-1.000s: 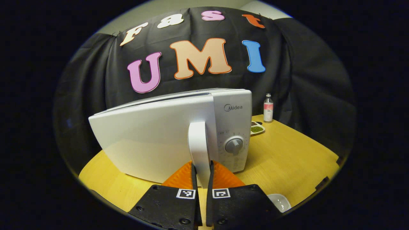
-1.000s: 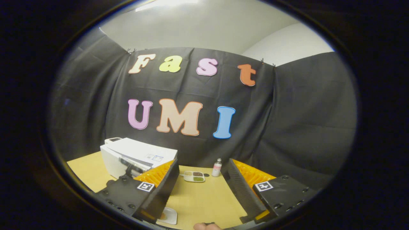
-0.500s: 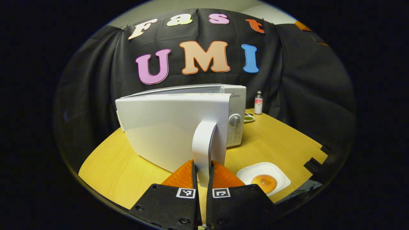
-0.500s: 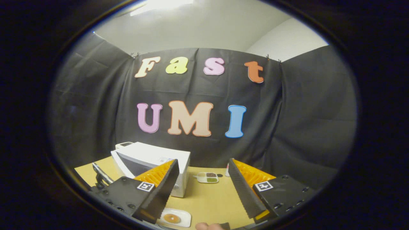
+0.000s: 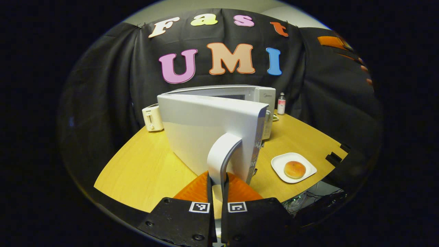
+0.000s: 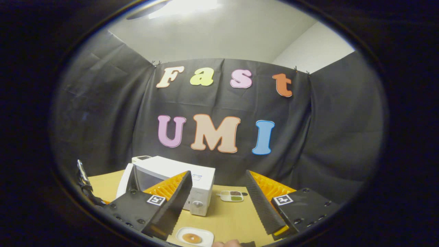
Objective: Open the microwave oven with the left hand, put the food in, and close the microwave oven.
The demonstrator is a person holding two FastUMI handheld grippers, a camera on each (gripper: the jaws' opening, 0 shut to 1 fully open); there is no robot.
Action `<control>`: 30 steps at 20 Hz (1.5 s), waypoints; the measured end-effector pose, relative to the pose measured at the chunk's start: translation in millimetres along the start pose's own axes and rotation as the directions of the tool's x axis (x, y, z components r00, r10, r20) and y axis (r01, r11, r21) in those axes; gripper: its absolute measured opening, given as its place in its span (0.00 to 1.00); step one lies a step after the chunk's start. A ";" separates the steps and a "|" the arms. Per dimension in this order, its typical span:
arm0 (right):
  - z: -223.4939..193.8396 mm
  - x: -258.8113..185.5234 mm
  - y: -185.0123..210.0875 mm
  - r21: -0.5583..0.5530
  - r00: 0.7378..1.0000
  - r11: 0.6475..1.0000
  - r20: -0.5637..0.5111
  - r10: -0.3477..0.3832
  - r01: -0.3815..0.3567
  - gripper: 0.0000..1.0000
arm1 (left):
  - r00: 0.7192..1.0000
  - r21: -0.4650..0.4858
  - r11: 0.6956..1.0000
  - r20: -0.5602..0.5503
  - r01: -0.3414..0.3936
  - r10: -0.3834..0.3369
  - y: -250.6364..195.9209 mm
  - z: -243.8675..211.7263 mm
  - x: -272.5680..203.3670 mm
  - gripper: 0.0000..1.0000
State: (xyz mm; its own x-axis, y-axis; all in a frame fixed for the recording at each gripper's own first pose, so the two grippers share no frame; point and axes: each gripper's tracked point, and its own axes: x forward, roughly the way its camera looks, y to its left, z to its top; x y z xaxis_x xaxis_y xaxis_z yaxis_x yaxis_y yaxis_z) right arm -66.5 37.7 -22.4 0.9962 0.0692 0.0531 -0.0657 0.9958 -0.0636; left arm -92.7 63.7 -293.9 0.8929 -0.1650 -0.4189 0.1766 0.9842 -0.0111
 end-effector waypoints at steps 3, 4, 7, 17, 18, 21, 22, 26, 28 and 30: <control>-14.0 -3.2 19.7 0.042 1.000 0.999 0.006 0.025 -0.025 0.97 | 0.999 -0.003 0.999 -0.003 -0.047 0.047 34.2 -10.2 -18.0 0.05; -19.5 -3.1 22.2 0.054 1.000 0.998 0.008 0.020 -0.021 0.97 | 0.998 0.006 0.998 -0.001 -0.056 0.056 43.6 -12.6 -23.0 0.05; -53.0 -0.7 33.3 0.069 0.999 0.997 -0.042 0.021 -0.019 0.98 | 0.995 0.001 0.995 -0.005 -0.100 0.100 75.7 -18.4 -29.6 0.05; -160.5 13.6 57.2 0.079 0.974 0.994 -0.212 0.086 -0.071 0.98 | 0.991 -0.082 0.987 -0.026 -0.137 0.135 121.8 -28.4 -46.6 0.04; -177.4 13.9 63.7 0.068 0.962 0.993 -0.251 0.110 -0.096 0.97 | 0.991 -0.080 0.988 -0.030 -0.136 0.134 123.7 -27.5 -48.5 0.04; -218.2 11.8 64.4 -0.022 0.937 0.990 -0.326 0.125 -0.139 0.97 | 0.990 -0.071 0.987 -0.031 -0.143 0.141 133.4 -26.4 -56.3 0.04; -230.1 11.7 65.0 -0.037 0.929 0.988 -0.348 0.125 -0.147 0.98 | 0.988 -0.063 0.987 -0.025 -0.151 0.149 137.4 -22.9 -60.1 0.04; -277.4 4.6 75.1 0.009 0.890 0.989 -0.434 0.139 -0.151 0.98 | 0.986 -0.050 0.985 0.008 -0.167 0.168 150.2 -4.7 -77.9 0.04; -295.3 4.1 76.3 0.001 0.873 0.988 -0.468 0.136 -0.154 0.98 | 0.985 -0.055 0.984 0.005 -0.171 0.171 153.9 0.2 -84.3 0.04; -316.8 1.4 79.5 -0.003 0.849 0.986 -0.510 0.141 -0.166 0.98 | 0.982 -0.044 0.982 0.026 -0.184 0.185 157.9 13.9 -92.9 0.04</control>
State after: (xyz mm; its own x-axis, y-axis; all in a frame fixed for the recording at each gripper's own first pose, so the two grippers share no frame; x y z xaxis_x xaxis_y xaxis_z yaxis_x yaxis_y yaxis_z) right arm -52.2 97.9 -343.1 0.8654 0.1686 -0.4720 -0.2297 0.9704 -0.0746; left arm -142.0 233.6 -244.2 0.9207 0.0186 -0.3898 -0.0089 0.9996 0.0266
